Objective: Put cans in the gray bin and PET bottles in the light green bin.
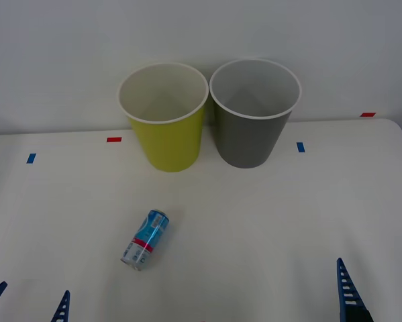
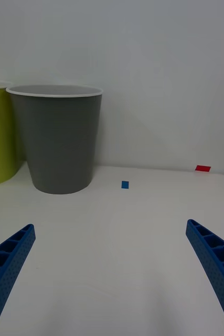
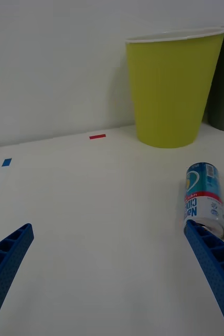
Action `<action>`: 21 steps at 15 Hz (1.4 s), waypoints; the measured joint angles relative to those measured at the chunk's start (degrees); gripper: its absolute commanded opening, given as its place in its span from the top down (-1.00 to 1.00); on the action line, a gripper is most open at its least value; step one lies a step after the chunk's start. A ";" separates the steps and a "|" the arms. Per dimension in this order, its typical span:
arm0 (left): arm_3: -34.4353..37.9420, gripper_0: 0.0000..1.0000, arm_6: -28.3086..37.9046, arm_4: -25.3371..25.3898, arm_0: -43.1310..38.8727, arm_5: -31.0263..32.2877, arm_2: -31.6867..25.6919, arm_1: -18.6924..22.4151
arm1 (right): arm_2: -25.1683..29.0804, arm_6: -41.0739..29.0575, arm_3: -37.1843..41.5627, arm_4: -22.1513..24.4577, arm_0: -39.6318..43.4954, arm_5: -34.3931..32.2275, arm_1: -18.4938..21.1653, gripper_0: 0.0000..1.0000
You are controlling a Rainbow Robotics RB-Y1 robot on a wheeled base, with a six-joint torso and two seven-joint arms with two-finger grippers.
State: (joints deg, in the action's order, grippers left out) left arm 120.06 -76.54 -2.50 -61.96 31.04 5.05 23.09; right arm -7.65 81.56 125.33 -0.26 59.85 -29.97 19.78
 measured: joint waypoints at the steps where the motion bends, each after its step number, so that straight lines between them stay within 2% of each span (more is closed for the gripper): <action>1: 0.22 -1.00 -0.01 -0.39 1.45 -1.51 0.08 0.88 | 0.00 0.00 0.00 0.00 0.00 0.00 0.00 -1.00; 5: 1.25 -1.00 0.18 -3.67 7.58 -7.58 1.10 2.73 | 0.00 0.00 0.00 0.00 0.00 0.00 0.00 -1.00; 10: 1.39 -1.00 0.22 -2.97 10.63 -11.43 7.45 2.97 | 0.00 0.00 0.00 0.00 0.00 0.00 0.00 -1.00; 16: 7.07 -1.00 0.37 -1.00 13.33 -23.55 8.48 8.23 | 0.00 0.00 0.00 0.00 0.00 0.00 0.00 -1.00; 19: 8.25 -1.00 1.16 0.45 15.62 -26.44 8.70 12.04 | 0.00 0.00 0.00 0.00 0.00 0.00 0.00 -1.00; 21: 10.14 -1.00 2.05 1.33 16.98 -31.75 9.44 13.89 | 0.00 0.00 0.00 0.00 0.00 0.00 0.00 -1.00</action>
State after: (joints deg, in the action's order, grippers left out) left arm 130.20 -74.49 -1.17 -44.98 -0.70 14.48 36.98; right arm -7.65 81.56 125.33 -0.26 59.85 -29.97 19.78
